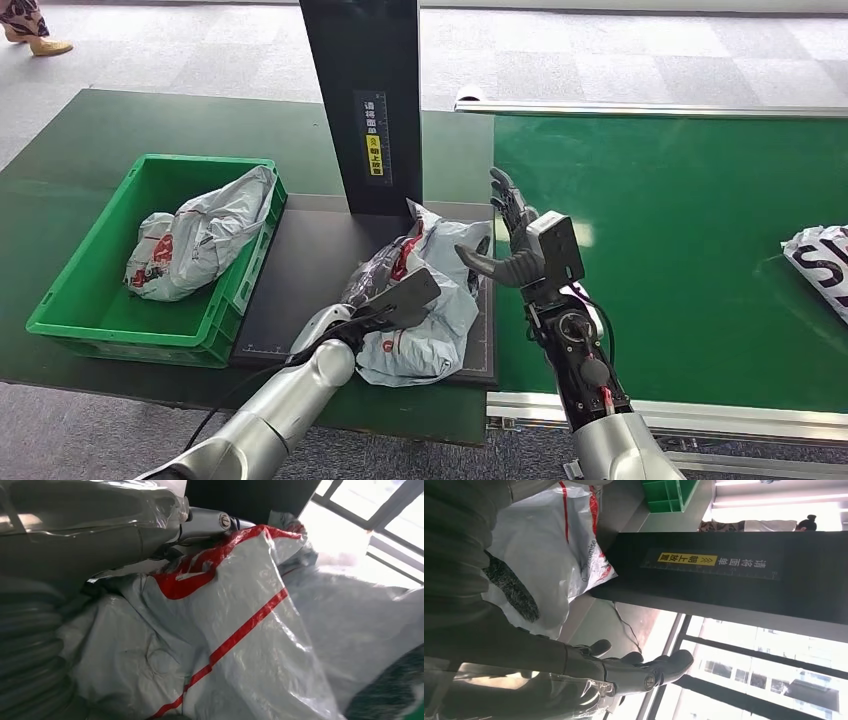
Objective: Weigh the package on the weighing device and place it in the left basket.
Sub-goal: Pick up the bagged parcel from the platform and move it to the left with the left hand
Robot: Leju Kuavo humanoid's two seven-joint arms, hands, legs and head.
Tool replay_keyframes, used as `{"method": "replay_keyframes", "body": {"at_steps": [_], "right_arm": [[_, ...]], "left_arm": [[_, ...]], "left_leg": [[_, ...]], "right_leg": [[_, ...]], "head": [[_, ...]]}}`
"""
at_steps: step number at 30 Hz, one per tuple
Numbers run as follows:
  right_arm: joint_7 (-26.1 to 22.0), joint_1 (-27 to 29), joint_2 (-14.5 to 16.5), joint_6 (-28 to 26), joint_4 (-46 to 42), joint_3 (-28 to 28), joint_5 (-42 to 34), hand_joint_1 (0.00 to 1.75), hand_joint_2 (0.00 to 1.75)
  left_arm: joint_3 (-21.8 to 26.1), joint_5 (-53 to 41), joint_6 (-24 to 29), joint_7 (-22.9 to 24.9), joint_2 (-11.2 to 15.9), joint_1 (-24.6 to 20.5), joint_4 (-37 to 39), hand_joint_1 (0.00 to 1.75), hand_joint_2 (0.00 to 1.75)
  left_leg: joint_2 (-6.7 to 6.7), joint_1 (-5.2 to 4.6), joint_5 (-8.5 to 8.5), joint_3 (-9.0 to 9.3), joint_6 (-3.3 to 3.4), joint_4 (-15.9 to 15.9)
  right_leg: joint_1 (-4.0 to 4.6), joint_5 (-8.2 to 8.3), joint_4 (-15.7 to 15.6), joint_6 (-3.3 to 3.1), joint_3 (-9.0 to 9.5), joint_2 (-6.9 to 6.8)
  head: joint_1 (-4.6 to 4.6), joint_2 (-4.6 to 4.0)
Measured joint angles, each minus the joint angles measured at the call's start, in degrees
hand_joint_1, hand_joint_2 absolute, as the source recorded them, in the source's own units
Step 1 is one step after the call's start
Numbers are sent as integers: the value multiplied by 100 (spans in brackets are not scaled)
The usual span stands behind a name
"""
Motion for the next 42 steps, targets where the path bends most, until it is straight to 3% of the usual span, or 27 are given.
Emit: {"method": "replay_keyframes", "body": {"at_steps": [1, 4, 5, 19, 25, 28, 33, 37, 42], "right_arm": [[2, 2, 5, 1, -11, -1, 10, 0, 175], [8, 5, 22, 10, -29, -4, 33, 0, 175], [18, 5, 27, 16, -31, -4, 37, 0, 175], [319, 24, 78, 350, -32, -31, -271, 0, 175], [351, 23, 81, 485, -32, -33, -420, 0, 175], [344, 23, 81, 498, -32, -33, -431, 0, 175], [311, 24, 79, 504, -51, -34, -486, 0, 175], [290, 23, 72, 505, -69, -33, -535, 0, 175], [286, 24, 33, 503, -71, -32, -564, 0, 175]], "left_arm": [[0, -73, -71, 36, -3, -16, 56, 23, 175], [4, -144, -309, 32, -15, -52, 190, 147, 175], [8, -147, -367, 4, -18, -64, 225, 169, 175], [287, -160, -144, -570, -21, -106, 305, 175, 175], [367, -261, 264, -782, -29, -77, 278, 175, 175], [434, -282, 740, -1032, -29, 25, 161, 175, 175], [604, -195, 1825, -1720, 0, 302, -432, 175, 175], [733, -411, 2427, -1952, 50, 535, -1132, 175, 175], [1065, -1247, 2728, -2294, 54, 990, -2290, 175, 175]], "left_leg": [[0, 0, 0, 0, 0, 0], [-1, 0, 0, 1, 0, 0], [-2, 0, 0, 1, 0, 0], [-2, 0, 0, 2, 0, 0], [-1, 0, 0, 1, 0, 0], [0, 0, 0, 1, 0, 0], [-1, 0, 0, -3, 0, 0], [-1, 0, 0, -6, 0, 0], [-1, 0, 0, -6, 0, 0]], "right_leg": [[0, 0, 0, 0, 0, 0], [0, 0, 0, 0, 2, -1], [0, 0, 0, 0, 3, -1], [0, 0, 0, 0, 3, -2], [0, 0, 0, 0, 3, -1], [0, 0, 0, 0, 1, -1], [0, 0, 0, 0, -3, -1], [0, 0, 0, 0, -4, -1], [0, 0, 0, 0, -5, -1]], "head": [[1, 0], [1, 0], [0, 0], [0, 0], [1, 0], [0, 0], [0, 0], [0, 0], [1, 0]]}}
